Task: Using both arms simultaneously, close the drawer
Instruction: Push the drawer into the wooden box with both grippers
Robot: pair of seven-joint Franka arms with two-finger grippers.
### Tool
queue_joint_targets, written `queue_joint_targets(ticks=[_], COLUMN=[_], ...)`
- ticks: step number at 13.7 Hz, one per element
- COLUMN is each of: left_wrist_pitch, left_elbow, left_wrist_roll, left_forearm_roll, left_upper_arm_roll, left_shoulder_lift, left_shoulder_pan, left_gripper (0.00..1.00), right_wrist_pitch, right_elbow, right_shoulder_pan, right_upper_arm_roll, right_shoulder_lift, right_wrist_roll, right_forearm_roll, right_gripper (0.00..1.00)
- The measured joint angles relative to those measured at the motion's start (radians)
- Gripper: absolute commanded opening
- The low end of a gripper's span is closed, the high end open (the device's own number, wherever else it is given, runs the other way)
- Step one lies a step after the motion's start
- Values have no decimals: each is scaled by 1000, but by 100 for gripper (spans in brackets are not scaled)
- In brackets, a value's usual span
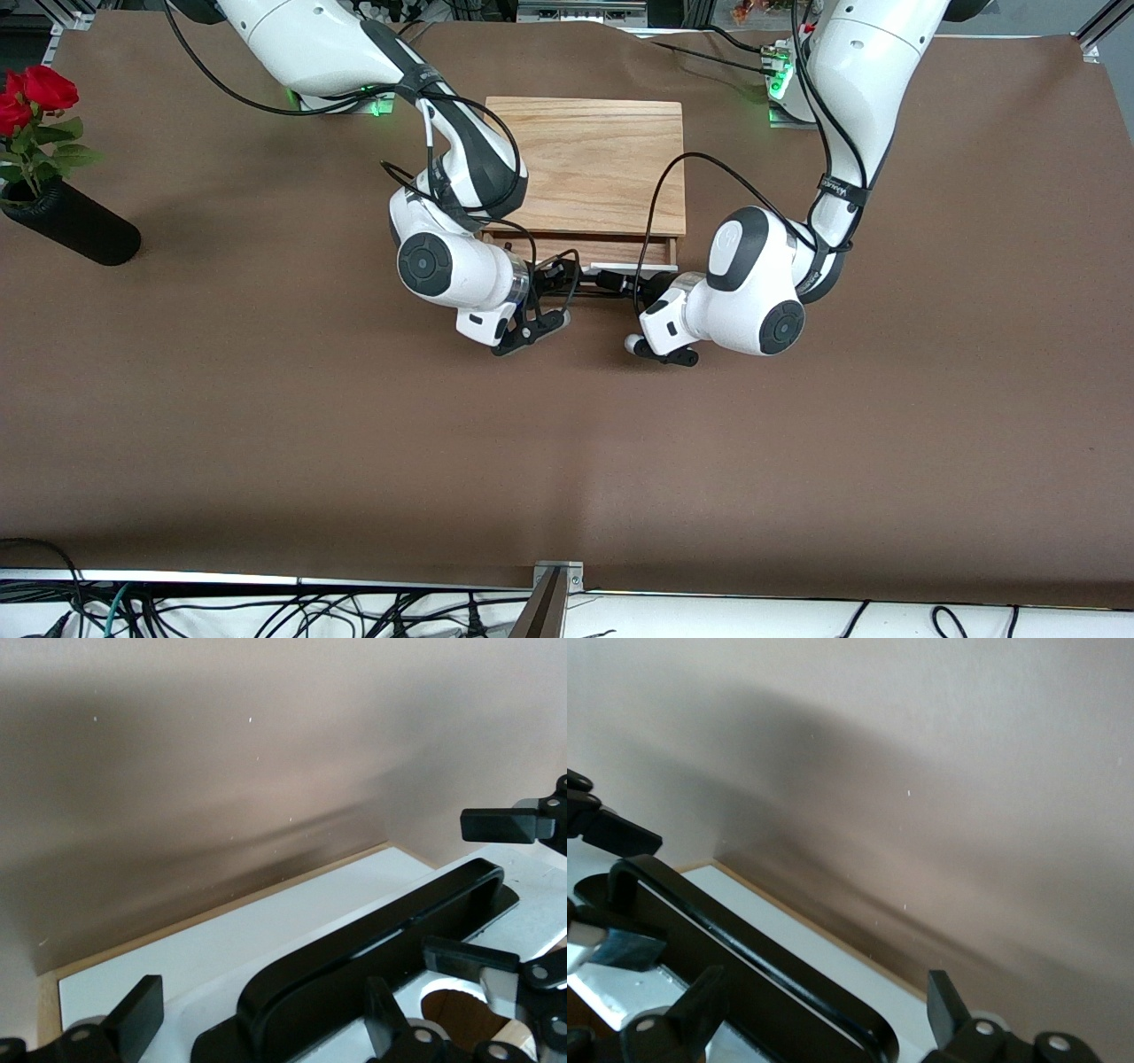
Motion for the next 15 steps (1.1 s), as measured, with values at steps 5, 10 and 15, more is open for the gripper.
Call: queue_joint_targets(ticks=[5,10,15], left_wrist_pitch=[-25,-75,-128], left_elbow=[-6,-15,-15], left_wrist_roll=[0,-9,-43], left_forearm_roll=[2,31,78], left_upper_arm_roll=[0,-1,-4], left_shoulder_lift=[0,0,-4], left_shoulder_pan=[-1,-1,-13], left_gripper=[100,100,100], right_wrist_pitch=[-91,-128,-190], right_elbow=[9,10,10], right_shoulder_pan=[-1,4,12], right_upper_arm_roll=[0,4,5], right_shoulder_lift=[-1,-1,-1], right_wrist_roll=[27,55,74], right_forearm_roll=[4,6,9], right_gripper=[100,100,100])
